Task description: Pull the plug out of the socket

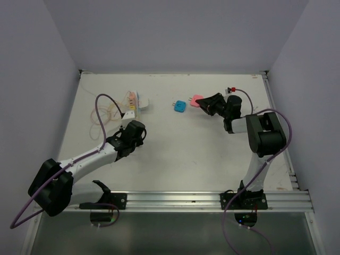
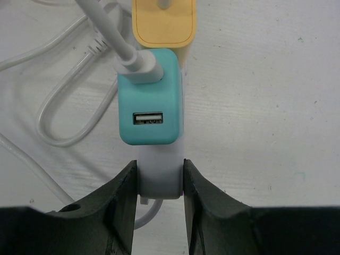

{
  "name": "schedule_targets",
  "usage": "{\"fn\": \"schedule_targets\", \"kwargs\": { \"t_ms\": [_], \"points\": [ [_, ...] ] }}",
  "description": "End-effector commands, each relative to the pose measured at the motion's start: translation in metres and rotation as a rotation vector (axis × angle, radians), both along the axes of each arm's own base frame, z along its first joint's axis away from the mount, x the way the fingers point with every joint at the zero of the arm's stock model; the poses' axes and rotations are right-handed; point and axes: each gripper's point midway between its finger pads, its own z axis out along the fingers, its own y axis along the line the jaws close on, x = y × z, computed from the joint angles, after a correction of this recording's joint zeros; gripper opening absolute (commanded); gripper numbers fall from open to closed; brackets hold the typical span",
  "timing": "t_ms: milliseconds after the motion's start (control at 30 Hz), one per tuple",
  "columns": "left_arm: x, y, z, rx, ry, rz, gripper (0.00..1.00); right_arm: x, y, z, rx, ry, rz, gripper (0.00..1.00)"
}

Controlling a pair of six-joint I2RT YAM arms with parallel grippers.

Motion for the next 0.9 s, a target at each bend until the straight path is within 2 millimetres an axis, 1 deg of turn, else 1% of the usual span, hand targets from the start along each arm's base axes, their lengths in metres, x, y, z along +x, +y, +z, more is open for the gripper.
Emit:
{"fn": "schedule_targets", "kwargs": {
  "t_ms": [0, 67, 100, 133, 167, 200, 267, 333, 367, 467, 533, 567, 600, 700, 733, 800, 833, 867],
  "points": [
    [-0.007, 0.002, -0.004, 0.029, 0.018, -0.048, 0.0, 0.021, -0.006, 0.003, -0.021, -0.035, 0.013, 0.0],
    [-0.005, 0.0, -0.002, 0.025, 0.015, -0.053, 0.0, 0.03, -0.01, -0.003, -0.023, -0.026, 0.001, 0.0],
    [-0.005, 0.0, -0.002, 0.025, 0.014, -0.053, 0.0, 0.037, -0.011, 0.0, -0.025, -0.038, -0.003, 0.0],
    [-0.005, 0.0, 0.0, 0.022, 0.01, -0.056, 0.0, 0.042, -0.015, -0.01, -0.032, -0.02, -0.014, 0.0],
    [-0.005, -0.002, 0.001, 0.015, 0.006, -0.063, 0.0, 0.045, -0.016, -0.016, -0.037, -0.001, -0.018, 0.0],
    [-0.005, -0.003, 0.002, 0.013, 0.005, -0.066, 0.0, 0.052, -0.016, -0.013, -0.049, -0.014, -0.018, 0.0],
    [-0.005, -0.004, 0.002, 0.011, 0.004, -0.074, 0.0, 0.061, -0.017, -0.026, -0.067, 0.018, -0.021, 0.0],
    [-0.005, -0.005, 0.002, 0.012, 0.005, -0.08, 0.0, 0.065, -0.017, -0.035, -0.087, 0.033, -0.019, 0.0],
    [-0.006, -0.005, 0.002, 0.014, 0.007, -0.084, 0.0, 0.071, -0.018, -0.039, -0.09, 0.038, -0.021, 0.0],
    [-0.006, -0.006, 0.001, 0.015, 0.009, -0.089, 0.0, 0.08, -0.019, -0.044, -0.093, 0.051, -0.024, 0.0],
    [-0.007, -0.007, 0.001, 0.014, 0.011, -0.094, 0.0, 0.081, -0.019, -0.057, -0.096, 0.08, -0.026, 0.0],
    [-0.007, -0.007, 0.0, 0.013, 0.013, -0.096, 0.0, 0.083, -0.019, -0.059, -0.097, 0.084, -0.028, 0.0],
    [-0.007, -0.007, 0.0, 0.012, 0.014, -0.097, 0.0, 0.084, -0.02, -0.067, -0.094, 0.104, -0.031, 0.01],
    [-0.007, -0.011, 0.001, 0.004, 0.013, -0.107, 0.0, 0.082, -0.021, -0.075, -0.092, 0.121, -0.033, 0.11],
    [-0.008, -0.011, 0.001, 0.005, 0.014, -0.113, 0.0, 0.081, -0.023, -0.076, -0.094, 0.124, -0.038, 0.2],
    [-0.007, -0.012, 0.002, 0.004, 0.013, -0.115, 0.0, 0.077, -0.024, -0.079, -0.104, 0.133, -0.038, 0.29],
    [-0.007, -0.012, 0.002, 0.004, 0.014, -0.117, 0.0, 0.076, -0.025, -0.08, -0.107, 0.143, -0.042, 0.38],
    [-0.007, -0.013, 0.002, 0.005, 0.015, -0.122, 0.0, 0.072, -0.026, -0.083, -0.118, 0.15, -0.041, 0.43]
  ]
}}
